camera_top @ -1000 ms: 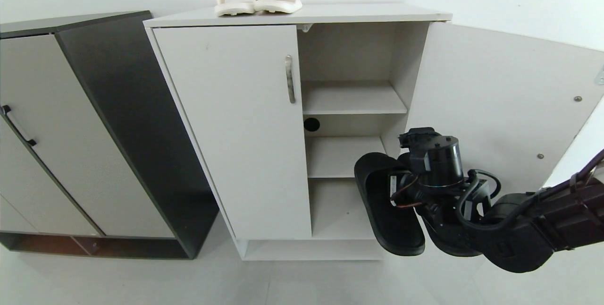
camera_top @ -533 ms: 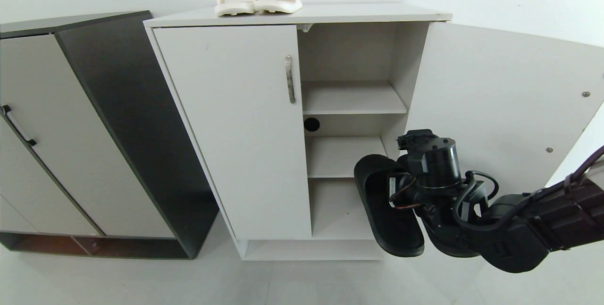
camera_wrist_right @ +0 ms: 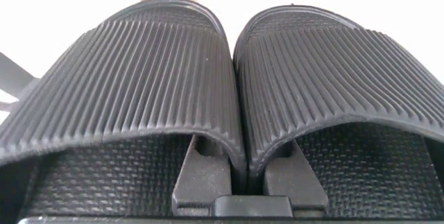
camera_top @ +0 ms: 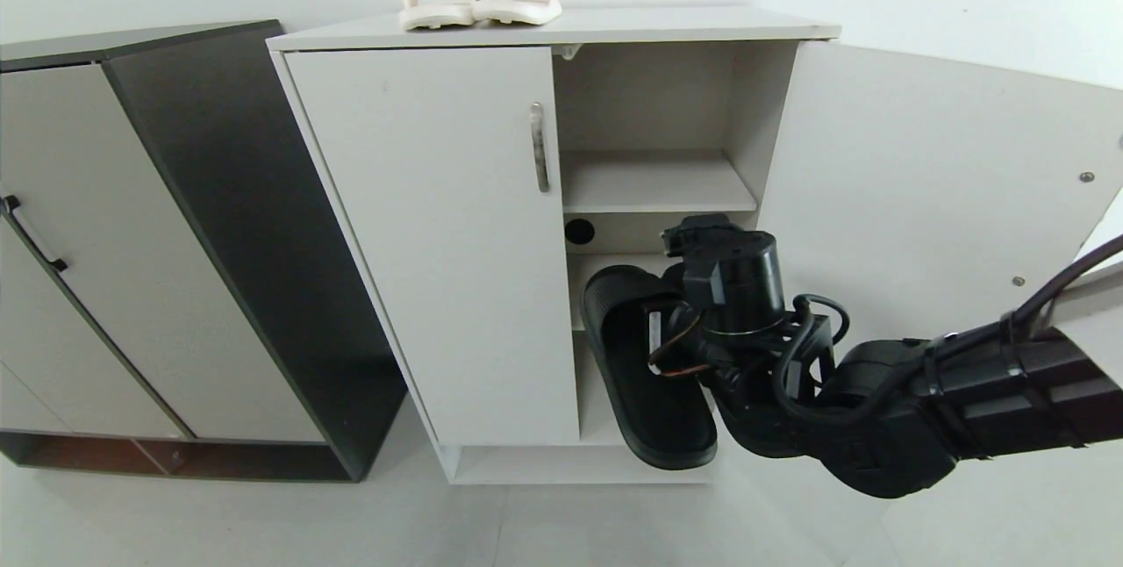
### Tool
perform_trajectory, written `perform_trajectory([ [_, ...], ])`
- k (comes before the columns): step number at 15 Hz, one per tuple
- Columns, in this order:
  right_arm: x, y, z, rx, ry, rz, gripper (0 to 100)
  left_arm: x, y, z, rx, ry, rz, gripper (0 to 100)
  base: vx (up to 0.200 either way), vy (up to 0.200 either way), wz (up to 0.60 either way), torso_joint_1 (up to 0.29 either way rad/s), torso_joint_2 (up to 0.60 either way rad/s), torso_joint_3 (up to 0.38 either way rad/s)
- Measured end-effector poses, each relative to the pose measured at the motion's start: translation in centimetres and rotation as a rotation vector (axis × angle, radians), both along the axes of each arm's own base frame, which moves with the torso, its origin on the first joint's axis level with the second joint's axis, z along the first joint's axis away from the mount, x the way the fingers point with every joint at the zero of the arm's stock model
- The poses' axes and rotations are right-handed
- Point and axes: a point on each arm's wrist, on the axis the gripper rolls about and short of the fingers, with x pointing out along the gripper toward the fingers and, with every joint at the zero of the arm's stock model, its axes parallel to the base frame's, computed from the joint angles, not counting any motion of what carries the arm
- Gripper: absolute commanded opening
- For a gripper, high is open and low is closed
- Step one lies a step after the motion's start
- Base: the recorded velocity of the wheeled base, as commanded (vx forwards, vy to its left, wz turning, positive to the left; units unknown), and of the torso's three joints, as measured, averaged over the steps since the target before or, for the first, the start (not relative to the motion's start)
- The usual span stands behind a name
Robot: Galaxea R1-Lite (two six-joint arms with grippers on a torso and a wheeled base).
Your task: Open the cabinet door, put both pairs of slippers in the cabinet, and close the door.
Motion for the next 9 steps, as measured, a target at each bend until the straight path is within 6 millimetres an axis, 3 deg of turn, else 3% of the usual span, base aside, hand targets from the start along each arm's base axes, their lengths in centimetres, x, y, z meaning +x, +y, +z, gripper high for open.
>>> perform_trajectory([
  [5, 1.9, 0.9, -3.7, -0.008, 0.058, -0.032, 0, 0.0, 0.0, 0.0, 0.001, 0.0, 0.0, 0, 0.0, 0.0, 0.0, 0.0, 0.0, 0.0],
  [9, 3.6, 1.6, -6.6, -0.027, 0.079, -0.052, 0, 0.0, 0.0, 0.0, 0.001, 0.0, -0.001, 0, 0.0, 0.0, 0.0, 0.004, 0.0, -0.162],
])
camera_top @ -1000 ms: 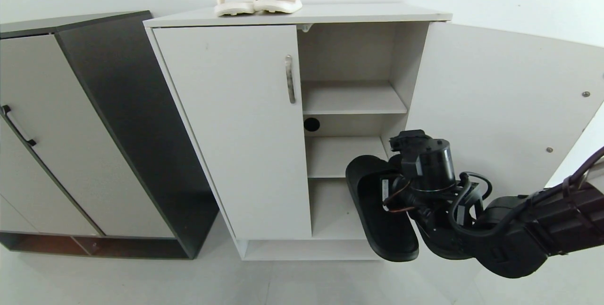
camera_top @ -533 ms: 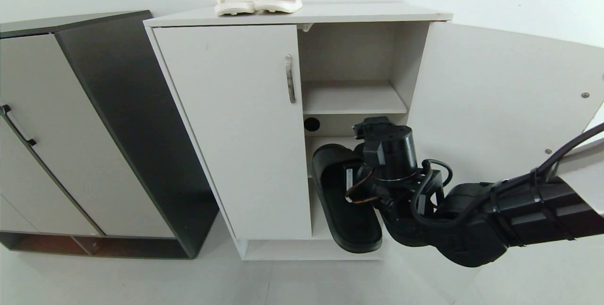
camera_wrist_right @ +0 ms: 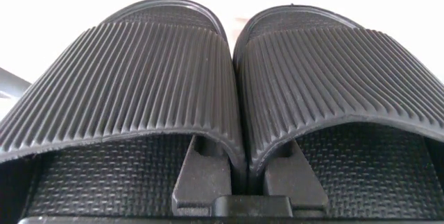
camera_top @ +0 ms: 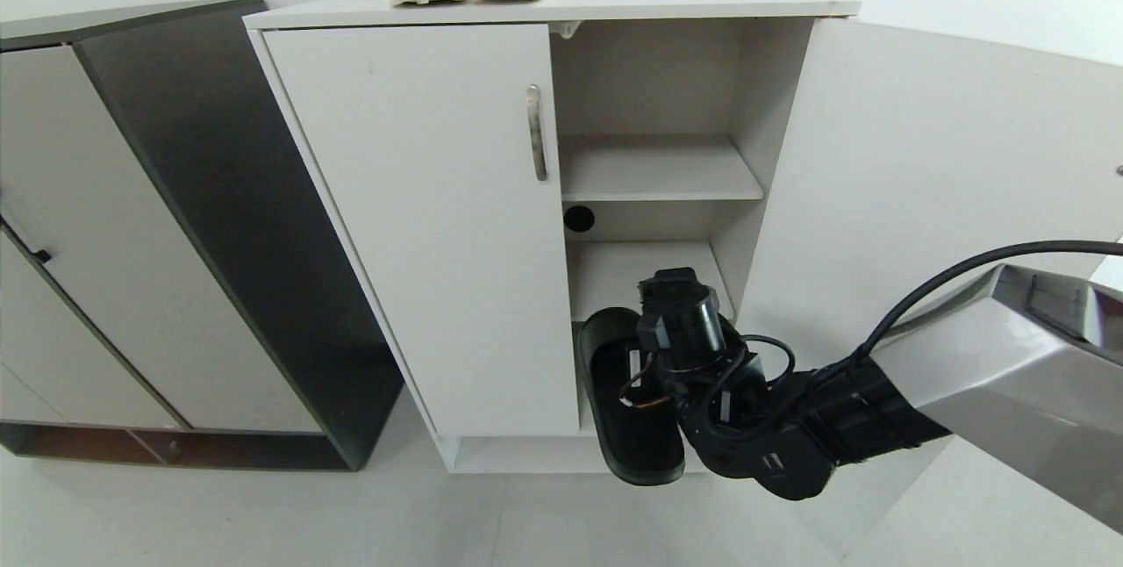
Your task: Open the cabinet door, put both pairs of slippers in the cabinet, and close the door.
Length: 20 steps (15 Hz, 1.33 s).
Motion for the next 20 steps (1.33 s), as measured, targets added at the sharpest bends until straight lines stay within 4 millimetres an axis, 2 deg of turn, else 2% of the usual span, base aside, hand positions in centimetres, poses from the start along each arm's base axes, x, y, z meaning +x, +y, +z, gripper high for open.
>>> perform_trajectory([
  [7, 2.0, 0.7, -2.2, 0.005, -0.017, -0.038, 0, 0.0, 0.0, 0.0, 0.0, 0.0, 0.0, 0, 0.0, 0.0, 0.0, 0.004, 0.0, -0.196],
  [12, 3.0, 0.7, -0.5, 0.056, -0.216, -0.087, 0, 0.0, 0.0, 0.0, -0.001, 0.0, 0.001, 0, 0.0, 0.0, 0.0, 0.002, 0.0, -0.087],
  [15, 3.5, 0.7, -1.6, 0.066, -0.256, -0.101, 0, 0.0, 0.0, 0.0, 0.0, 0.0, 0.001, 0, 0.0, 0.0, 0.0, 0.0, 0.0, 0.0],
  [20, 5.3, -0.8, -3.1, 0.038, -0.26, -0.149, 0, 0.0, 0.0, 0.0, 0.0, 0.0, 0.001, 0, 0.0, 0.0, 0.0, 0.0, 0.0, 0.0],
])
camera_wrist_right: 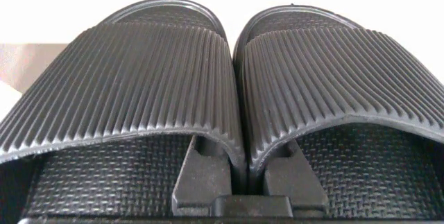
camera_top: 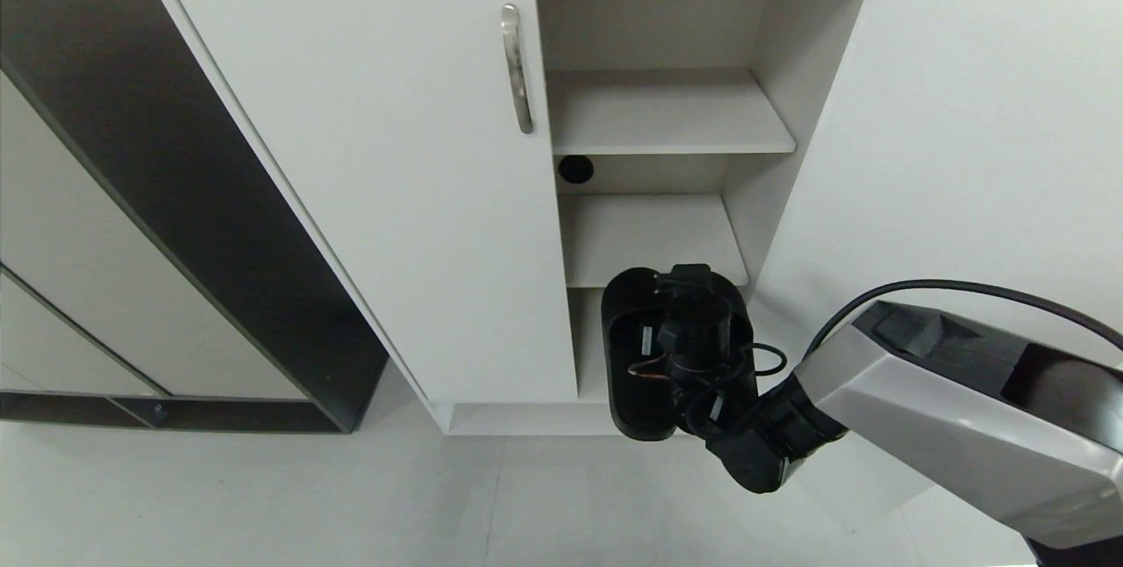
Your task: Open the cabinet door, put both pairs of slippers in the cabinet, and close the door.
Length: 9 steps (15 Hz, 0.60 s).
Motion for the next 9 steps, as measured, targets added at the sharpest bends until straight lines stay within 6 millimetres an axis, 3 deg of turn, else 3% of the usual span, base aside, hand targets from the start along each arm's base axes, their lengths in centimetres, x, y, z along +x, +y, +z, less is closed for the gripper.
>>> perform_trajectory([
  [2, 0.36, -0.39, -0.18, -0.002, 0.002, -0.011, 0, 0.0, 0.0, 0.0, 0.0, 0.0, 0.0, 0, 0.0, 0.0, 0.0, 0.0, 0.0, 0.0],
  [9, 0.65, -0.52, 0.0, -0.024, -0.01, -0.017, 0, 0.0, 0.0, 0.0, 0.002, 0.0, 0.001, 0, 0.2, 0.0, 0.0, 0.001, 0.0, 0.004],
])
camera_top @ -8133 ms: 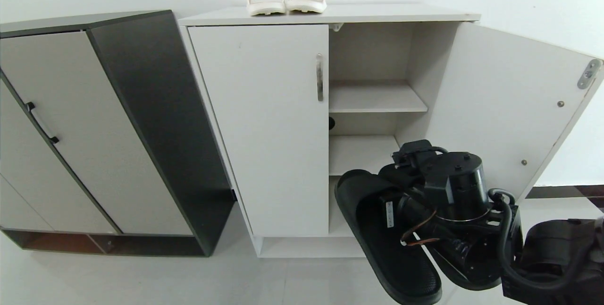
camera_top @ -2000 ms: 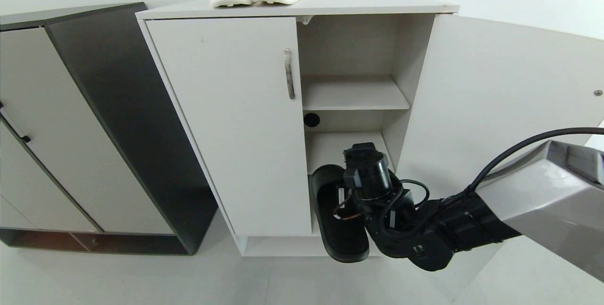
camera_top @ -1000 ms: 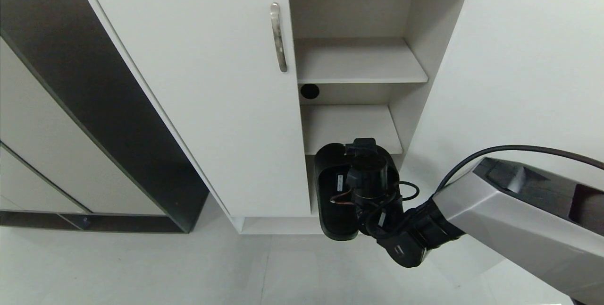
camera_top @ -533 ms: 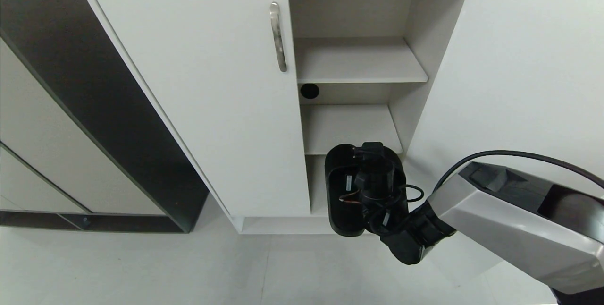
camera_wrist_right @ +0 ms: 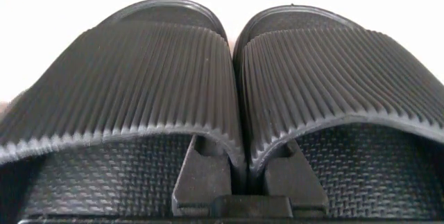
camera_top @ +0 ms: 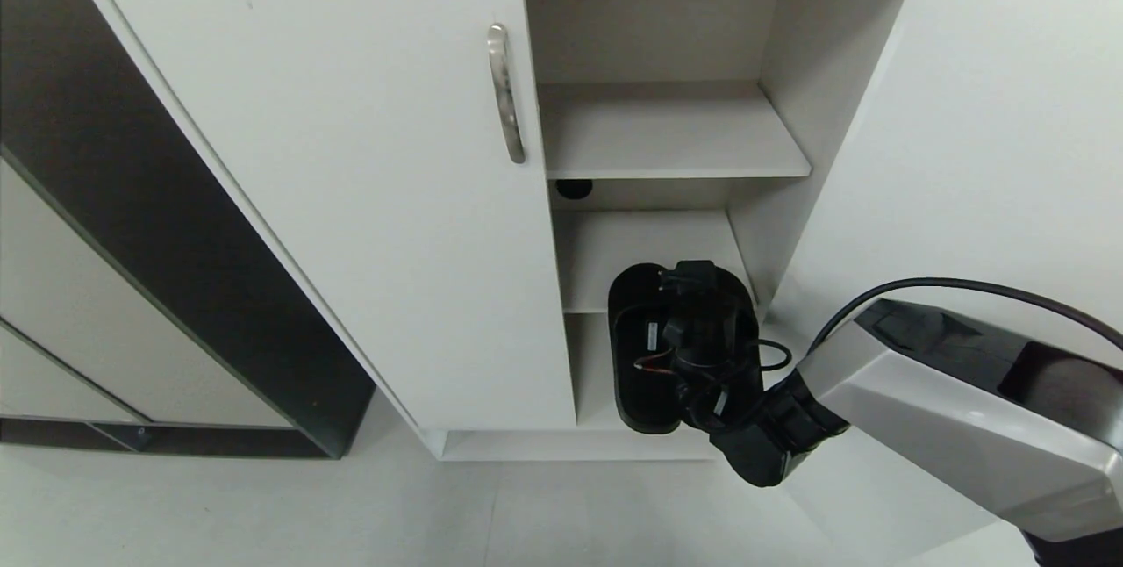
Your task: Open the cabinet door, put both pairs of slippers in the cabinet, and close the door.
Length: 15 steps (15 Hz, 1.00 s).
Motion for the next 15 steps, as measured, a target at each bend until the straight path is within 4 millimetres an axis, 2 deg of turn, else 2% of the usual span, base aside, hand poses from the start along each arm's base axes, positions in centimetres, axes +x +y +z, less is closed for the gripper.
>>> perform_trajectory([
  [6, 0.5, 0.1, 0.1, -0.002, -0.013, -0.003, 0, 0.0, 0.0, 0.0, 0.064, -0.002, -0.003, 0, 0.0, 0.0, 0.0, 0.0, 0.0, 0.0],
  [9, 1.0, 0.4, 0.4, 0.002, -0.029, -0.002, 0, 0.0, 0.0, 0.0, 0.039, -0.001, -0.003, 0, 0.0, 0.0, 0.0, 0.0, 0.0, 0.0],
  [15, 3.9, 1.2, 1.8, -0.026, -0.034, -0.009, 0, 0.0, 0.0, 0.0, 0.032, -0.001, -0.003, 0, 0.0, 0.0, 0.0, 0.0, 0.0, 0.0],
])
